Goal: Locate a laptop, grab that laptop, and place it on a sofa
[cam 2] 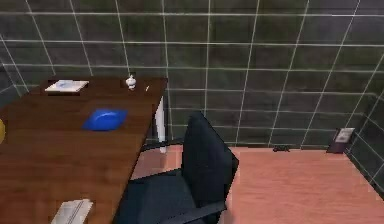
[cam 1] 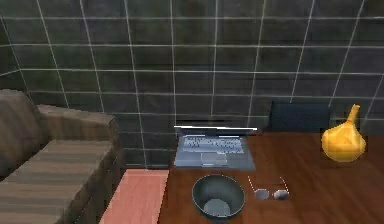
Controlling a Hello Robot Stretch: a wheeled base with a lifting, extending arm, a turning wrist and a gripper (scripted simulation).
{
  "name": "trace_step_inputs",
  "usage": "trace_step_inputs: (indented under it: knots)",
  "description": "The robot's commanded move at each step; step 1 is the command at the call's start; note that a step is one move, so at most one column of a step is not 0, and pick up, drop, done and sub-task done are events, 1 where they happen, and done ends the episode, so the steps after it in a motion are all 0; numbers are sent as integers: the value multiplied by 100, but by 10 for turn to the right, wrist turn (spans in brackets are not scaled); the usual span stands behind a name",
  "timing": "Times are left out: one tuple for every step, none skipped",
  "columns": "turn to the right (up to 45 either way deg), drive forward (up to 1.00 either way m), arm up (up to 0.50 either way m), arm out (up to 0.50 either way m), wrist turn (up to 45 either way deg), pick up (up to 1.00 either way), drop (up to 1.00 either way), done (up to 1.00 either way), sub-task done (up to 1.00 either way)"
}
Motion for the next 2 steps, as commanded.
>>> trace_step_inputs:
  knots:
    - [-450, 0, 0, 0, 0, 0, 0, 0, 0]
    - [-330, 0, 0, 0, 0, 0, 0, 0, 0]
